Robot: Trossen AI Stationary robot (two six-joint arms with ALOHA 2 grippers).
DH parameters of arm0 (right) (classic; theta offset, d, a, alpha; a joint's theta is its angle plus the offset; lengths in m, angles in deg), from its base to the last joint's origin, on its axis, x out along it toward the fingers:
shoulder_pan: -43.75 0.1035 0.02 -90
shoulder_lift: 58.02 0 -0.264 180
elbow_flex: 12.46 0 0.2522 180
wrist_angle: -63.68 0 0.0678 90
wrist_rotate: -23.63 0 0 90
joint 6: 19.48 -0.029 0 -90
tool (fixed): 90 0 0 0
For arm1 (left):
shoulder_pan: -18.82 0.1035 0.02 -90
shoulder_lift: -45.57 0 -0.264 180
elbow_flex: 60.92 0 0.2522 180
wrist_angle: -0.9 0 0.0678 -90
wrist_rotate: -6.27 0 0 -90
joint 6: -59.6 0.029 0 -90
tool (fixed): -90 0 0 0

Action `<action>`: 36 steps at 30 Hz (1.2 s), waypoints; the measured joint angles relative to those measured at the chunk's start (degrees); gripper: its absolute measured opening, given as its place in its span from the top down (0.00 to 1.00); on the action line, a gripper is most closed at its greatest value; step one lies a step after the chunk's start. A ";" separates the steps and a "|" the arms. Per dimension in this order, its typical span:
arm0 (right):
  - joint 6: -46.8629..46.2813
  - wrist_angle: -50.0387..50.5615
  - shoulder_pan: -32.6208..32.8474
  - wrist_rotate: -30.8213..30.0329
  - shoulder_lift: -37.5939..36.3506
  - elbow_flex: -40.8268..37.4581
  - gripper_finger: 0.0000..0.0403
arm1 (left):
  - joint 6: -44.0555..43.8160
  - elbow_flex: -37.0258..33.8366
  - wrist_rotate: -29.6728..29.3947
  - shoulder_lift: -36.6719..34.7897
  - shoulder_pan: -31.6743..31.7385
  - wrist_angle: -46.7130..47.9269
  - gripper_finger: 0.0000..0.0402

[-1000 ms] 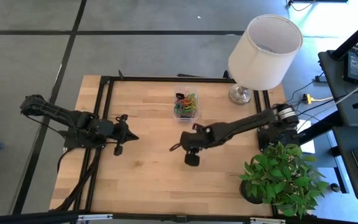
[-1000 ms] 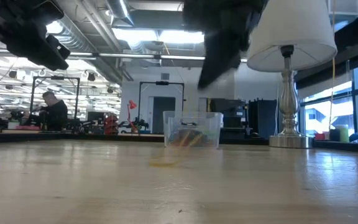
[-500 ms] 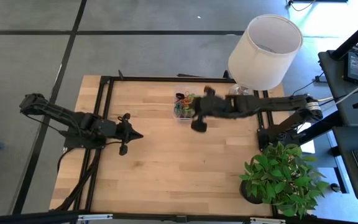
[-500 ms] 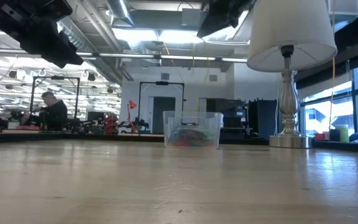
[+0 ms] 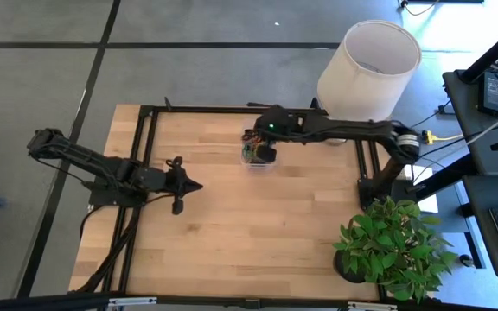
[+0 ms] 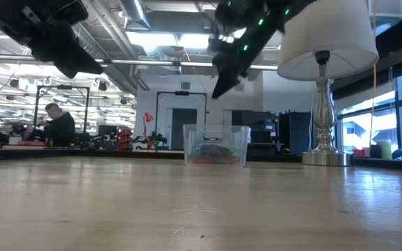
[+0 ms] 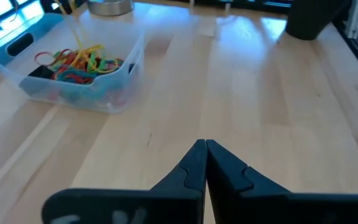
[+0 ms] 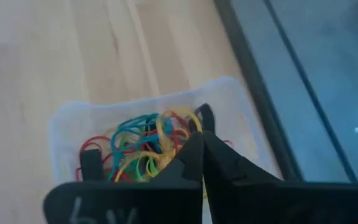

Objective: Pick and place rubber bands into bin
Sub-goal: Put the yellow rubber band into the transparent bin, then return to Home Position

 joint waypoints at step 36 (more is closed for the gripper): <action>-6.88 7.29 -6.89 12.30 -0.16 0.02 0.75 | 12.05 0.00 -2.28 2.50 10.33 -7.92 1.00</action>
